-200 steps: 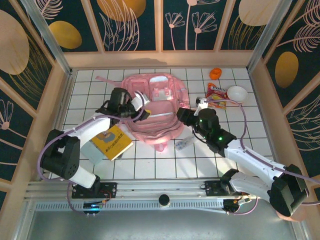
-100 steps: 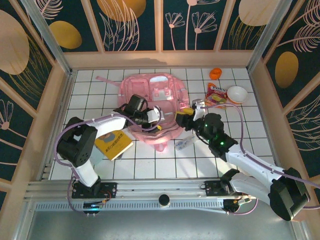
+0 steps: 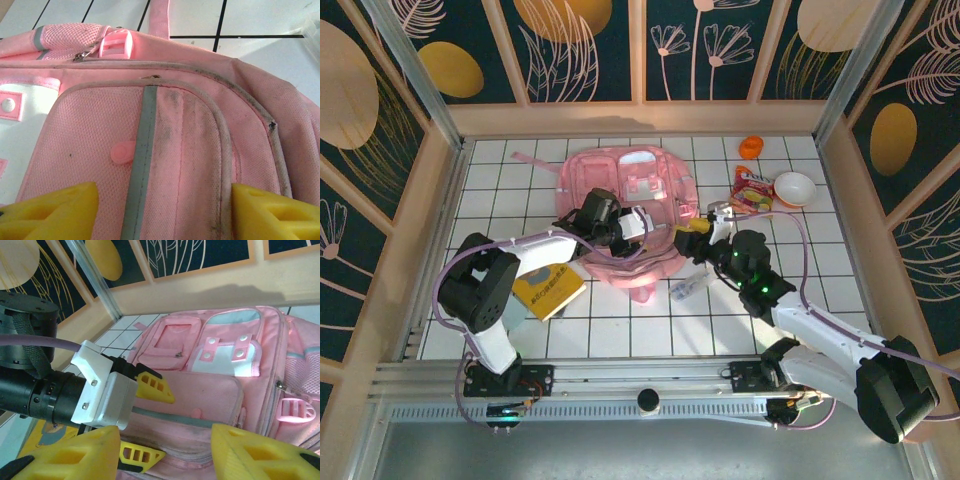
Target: Pack the student bag
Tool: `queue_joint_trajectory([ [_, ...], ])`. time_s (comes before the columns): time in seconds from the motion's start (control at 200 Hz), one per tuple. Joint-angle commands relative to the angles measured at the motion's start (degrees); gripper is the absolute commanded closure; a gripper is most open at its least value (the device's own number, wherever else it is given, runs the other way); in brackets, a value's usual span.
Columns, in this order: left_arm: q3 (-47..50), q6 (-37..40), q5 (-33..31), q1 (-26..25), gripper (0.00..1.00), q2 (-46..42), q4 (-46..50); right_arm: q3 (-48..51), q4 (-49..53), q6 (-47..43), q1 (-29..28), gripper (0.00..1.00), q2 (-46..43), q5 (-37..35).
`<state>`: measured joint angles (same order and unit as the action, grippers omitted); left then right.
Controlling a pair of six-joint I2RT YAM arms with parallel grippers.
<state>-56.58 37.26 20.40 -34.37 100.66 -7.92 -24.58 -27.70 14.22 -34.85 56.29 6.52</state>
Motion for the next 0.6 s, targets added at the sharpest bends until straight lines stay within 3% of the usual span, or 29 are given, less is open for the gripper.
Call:
queue_joint_trajectory([
  [0.0, 0.5, 1.2, -0.3, -0.1, 0.32, 1.2, -1.1, 0.2, -1.9, 0.3, 0.4, 0.48, -1.3, 0.8],
  [0.12, 0.5, 2.5, -1.1, -0.2, 0.34, 2.5, -1.0, 0.4, -1.3, 0.5, 0.6, 0.47, -1.8, 0.2],
  [0.205, -0.1, 3.6, -0.5, -0.2, 0.44, 3.5, 0.2, 0.1, 0.5, 0.5, 0.6, 0.47, -1.7, -2.0],
  [0.305, 1.2, 4.4, 2.5, -0.2, 0.67, 2.3, -1.0, -1.4, 4.8, 0.0, 1.9, 0.47, -1.5, -3.6],
  [0.41, 2.8, 3.0, 6.9, 0.2, 1.0, -1.4, -2.0, -2.4, 7.5, -2.1, 4.0, 0.47, -1.6, -1.4],
  [0.596, -1.9, 1.1, 20.7, 5.1, 1.0, -7.8, 3.8, -6.2, 13.4, -14.2, 13.4, 0.46, -0.3, 9.0],
])
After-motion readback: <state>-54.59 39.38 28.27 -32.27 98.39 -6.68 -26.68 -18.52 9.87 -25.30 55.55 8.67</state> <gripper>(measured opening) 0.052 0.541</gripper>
